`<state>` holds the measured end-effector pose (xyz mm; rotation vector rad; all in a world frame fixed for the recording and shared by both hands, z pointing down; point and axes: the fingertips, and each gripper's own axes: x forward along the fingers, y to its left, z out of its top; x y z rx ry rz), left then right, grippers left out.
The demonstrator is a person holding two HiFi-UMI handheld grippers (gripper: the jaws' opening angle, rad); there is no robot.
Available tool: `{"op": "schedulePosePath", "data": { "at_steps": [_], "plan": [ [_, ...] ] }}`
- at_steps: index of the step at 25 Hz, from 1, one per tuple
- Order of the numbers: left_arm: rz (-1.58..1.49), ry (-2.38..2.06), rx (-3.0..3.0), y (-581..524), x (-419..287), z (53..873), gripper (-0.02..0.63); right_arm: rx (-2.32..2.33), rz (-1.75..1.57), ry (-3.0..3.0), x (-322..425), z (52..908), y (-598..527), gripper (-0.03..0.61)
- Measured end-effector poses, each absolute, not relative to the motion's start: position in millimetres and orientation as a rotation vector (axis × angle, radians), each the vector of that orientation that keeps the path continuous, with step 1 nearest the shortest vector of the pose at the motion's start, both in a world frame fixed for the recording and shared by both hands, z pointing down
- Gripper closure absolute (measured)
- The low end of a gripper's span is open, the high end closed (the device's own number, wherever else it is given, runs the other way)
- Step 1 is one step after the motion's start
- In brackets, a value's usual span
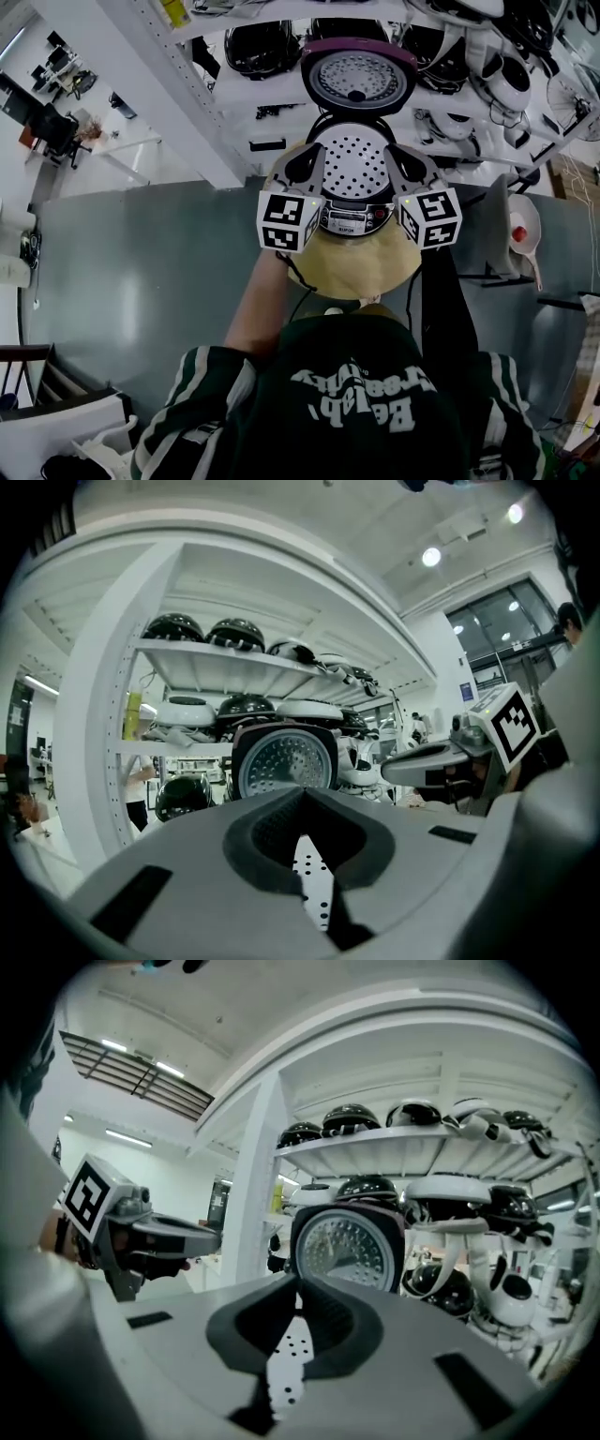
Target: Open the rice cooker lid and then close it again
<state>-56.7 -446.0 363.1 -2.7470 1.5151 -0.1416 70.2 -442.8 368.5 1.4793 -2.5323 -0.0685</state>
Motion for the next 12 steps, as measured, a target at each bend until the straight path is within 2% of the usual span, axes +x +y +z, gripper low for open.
{"op": "schedulePosePath", "data": {
  "at_steps": [8,12],
  "plan": [
    [-0.117,1.549,-2.714,-470.7,-50.7,345.6,0.620,1.356,-0.269,-2.500,92.3,301.6,-510.4,0.435],
    [-0.117,1.564,-2.703,-482.5,-45.3,343.9,0.620,1.290,-0.357,-2.477,92.9,275.6,-543.7,0.404]
  ]
}}
